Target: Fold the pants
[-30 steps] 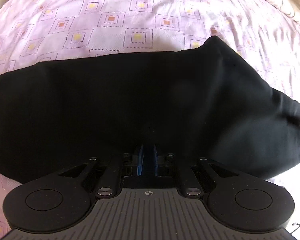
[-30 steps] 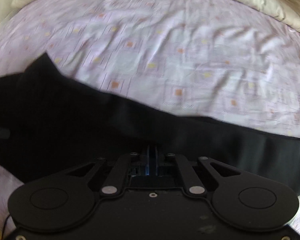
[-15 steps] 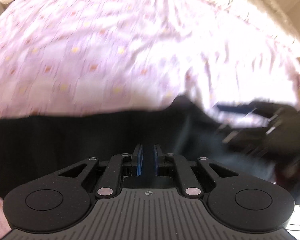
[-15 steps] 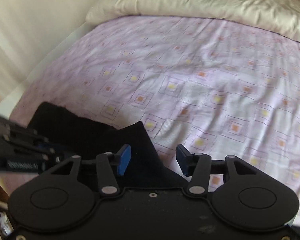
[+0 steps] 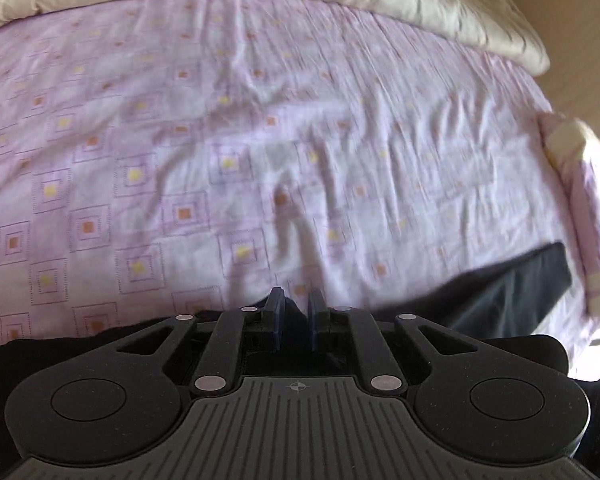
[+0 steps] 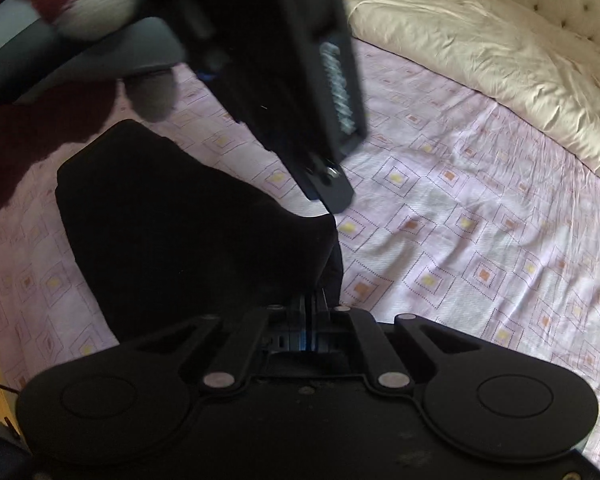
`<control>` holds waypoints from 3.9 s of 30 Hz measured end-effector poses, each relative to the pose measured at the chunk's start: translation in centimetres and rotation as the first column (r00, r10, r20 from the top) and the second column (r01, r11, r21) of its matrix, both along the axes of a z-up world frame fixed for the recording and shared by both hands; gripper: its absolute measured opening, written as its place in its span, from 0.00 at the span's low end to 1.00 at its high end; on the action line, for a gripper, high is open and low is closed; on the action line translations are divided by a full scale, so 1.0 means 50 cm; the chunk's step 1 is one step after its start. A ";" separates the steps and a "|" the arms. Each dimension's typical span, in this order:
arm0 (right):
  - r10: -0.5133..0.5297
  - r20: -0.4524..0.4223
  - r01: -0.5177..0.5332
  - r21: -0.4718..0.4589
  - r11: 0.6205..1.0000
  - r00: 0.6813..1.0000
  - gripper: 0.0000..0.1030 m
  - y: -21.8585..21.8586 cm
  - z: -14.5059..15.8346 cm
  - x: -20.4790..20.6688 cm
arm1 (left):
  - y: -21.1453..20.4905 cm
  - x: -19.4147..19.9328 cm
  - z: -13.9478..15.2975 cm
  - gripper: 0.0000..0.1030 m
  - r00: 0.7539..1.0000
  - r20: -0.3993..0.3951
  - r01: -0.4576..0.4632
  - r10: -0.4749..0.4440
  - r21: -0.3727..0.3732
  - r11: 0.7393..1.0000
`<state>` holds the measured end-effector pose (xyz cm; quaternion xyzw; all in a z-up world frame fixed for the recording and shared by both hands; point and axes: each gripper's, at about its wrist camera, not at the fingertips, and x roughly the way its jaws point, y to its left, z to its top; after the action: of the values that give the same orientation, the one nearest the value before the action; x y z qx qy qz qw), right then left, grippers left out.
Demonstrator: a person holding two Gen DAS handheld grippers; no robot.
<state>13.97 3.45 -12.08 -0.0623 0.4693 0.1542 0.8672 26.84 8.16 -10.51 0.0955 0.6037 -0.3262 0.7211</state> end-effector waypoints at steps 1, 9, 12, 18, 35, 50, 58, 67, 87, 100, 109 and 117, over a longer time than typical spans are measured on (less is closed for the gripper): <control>0.001 -0.001 -0.001 0.002 1.000 1.000 0.04 0.005 0.005 -0.008 | -0.006 -0.005 -0.008 0.12 1.000 -0.002 0.019 -0.019 0.018 1.000; 0.049 -0.004 -0.049 -0.005 0.999 0.999 0.05 0.022 0.004 -0.032 | -0.041 -0.049 -0.040 0.37 0.984 0.019 0.168 -0.176 0.215 0.962; 0.056 -0.001 -0.056 -0.007 0.998 0.998 0.05 0.024 0.007 -0.037 | -0.053 -0.044 -0.062 0.38 0.984 -0.008 0.174 -0.179 0.266 0.948; 0.035 0.008 -0.035 -0.002 0.999 0.999 0.05 0.018 0.012 -0.036 | -0.067 -0.015 -0.093 0.38 0.994 -0.017 0.106 -0.106 0.315 0.943; -0.102 0.054 0.102 0.007 0.995 0.993 0.26 -0.010 0.012 -0.077 | 0.063 -0.073 0.006 0.18 0.965 0.228 -0.148 0.133 0.051 0.988; -0.142 0.003 0.142 0.059 0.988 0.990 0.19 -0.027 0.033 -0.115 | 0.030 0.145 0.010 0.23 0.950 0.144 -0.283 0.277 0.025 0.959; -0.114 -0.066 0.112 -0.023 0.993 0.991 0.05 -0.005 -0.043 0.042 | 0.136 0.035 -0.004 0.23 0.947 0.126 -0.303 0.297 0.030 0.953; -0.146 -0.120 0.138 -0.074 0.988 0.982 0.00 -0.022 -0.093 0.131 | 0.222 -0.128 -0.081 0.23 0.960 0.049 -0.280 0.277 0.080 0.957; -0.134 -0.160 0.115 -0.119 0.986 0.978 0.00 0.000 -0.109 0.204 | 0.176 -0.187 -0.117 0.66 0.976 0.099 -0.206 0.194 0.139 0.969; -0.319 0.067 0.323 -0.070 0.944 0.945 0.53 -0.128 0.006 0.008 | 0.118 -0.220 -0.085 0.46 0.975 0.098 -0.208 0.198 0.115 0.971; -0.240 -0.074 0.230 -0.119 0.966 0.968 0.27 -0.313 -0.039 -0.107 | 0.044 -0.265 -0.071 0.46 0.972 0.118 -0.219 0.204 0.134 0.967; 0.083 -0.125 -0.089 -0.045 0.995 0.989 0.30 -0.304 -0.059 -0.048 | 0.009 -0.306 -0.045 0.46 0.951 0.135 -0.295 0.278 0.121 0.948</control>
<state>11.56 -11.73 -15.01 -0.0950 0.5223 0.1831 0.8274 11.52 8.62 -12.78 0.0760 0.5894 -0.1685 0.7864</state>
